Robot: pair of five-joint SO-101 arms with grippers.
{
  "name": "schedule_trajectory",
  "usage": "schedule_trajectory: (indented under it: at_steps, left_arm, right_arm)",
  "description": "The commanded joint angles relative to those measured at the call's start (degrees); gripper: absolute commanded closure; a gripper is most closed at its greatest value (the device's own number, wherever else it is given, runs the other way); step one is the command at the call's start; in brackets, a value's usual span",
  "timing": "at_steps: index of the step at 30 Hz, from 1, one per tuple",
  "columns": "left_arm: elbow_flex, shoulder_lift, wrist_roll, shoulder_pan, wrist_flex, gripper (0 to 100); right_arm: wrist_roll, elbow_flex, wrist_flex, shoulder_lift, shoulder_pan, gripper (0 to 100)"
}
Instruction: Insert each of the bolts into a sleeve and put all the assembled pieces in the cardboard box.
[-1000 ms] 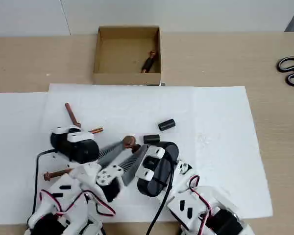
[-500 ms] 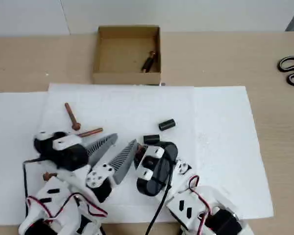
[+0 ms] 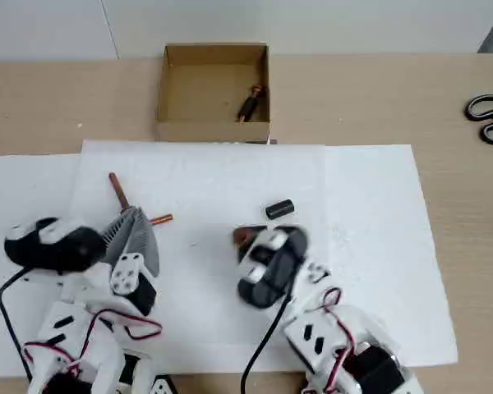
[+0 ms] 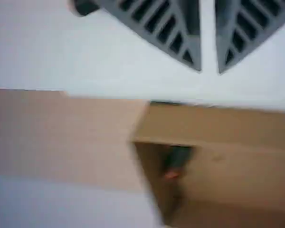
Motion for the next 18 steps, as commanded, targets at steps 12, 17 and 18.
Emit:
schedule_trajectory:
  at_steps: [12, 17, 18]
  left_arm:
    - [16.84, -0.53, -10.20, -7.74, -4.13, 99]
    - [22.99, -0.62, -10.20, -7.65, -7.03, 99]
    - [23.87, -0.62, -10.20, -7.65, -7.82, 99]
  right_arm:
    - [-13.45, -32.53, -12.53, 41.01, 12.70, 99.6]
    - [-13.54, -48.09, -14.90, 59.30, 13.05, 99.6]
    - [-13.54, -50.99, -15.52, 62.81, 13.32, 99.6]
